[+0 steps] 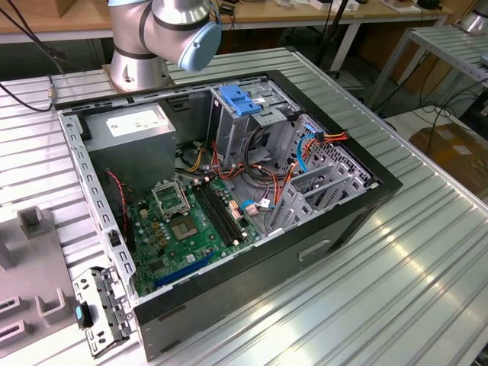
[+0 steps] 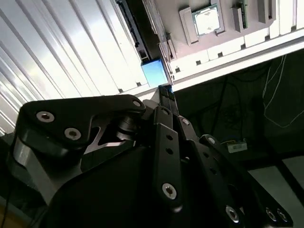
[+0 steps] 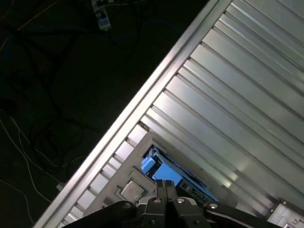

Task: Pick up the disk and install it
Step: 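Pick up the disk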

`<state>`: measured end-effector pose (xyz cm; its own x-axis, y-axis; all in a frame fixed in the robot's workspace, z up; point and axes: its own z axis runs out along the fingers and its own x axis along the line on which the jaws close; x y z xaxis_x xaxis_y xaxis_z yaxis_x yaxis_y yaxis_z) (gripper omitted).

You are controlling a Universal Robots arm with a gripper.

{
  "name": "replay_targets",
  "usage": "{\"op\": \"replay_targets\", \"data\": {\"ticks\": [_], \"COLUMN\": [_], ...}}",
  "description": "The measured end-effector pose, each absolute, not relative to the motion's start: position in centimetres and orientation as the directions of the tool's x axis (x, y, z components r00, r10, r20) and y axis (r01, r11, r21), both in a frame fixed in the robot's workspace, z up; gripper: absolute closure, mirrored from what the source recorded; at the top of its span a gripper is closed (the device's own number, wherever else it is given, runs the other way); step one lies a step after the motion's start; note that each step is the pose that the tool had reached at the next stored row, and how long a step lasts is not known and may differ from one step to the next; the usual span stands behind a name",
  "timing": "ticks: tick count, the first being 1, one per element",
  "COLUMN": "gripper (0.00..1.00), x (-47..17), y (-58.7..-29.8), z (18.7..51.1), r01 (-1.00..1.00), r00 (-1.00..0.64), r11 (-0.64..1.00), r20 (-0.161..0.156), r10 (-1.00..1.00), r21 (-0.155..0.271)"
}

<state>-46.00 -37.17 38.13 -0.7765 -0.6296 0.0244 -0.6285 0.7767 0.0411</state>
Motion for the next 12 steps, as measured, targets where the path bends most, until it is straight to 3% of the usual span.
{"op": "replay_targets", "data": {"ticks": [12], "gripper": [0.89], "x": [-46.00], "y": [-37.17], "z": [38.13], "r01": [-0.726], "r00": [-0.687], "r11": [0.687], "r20": [0.024], "r10": [-0.727], "r21": [0.041]}}
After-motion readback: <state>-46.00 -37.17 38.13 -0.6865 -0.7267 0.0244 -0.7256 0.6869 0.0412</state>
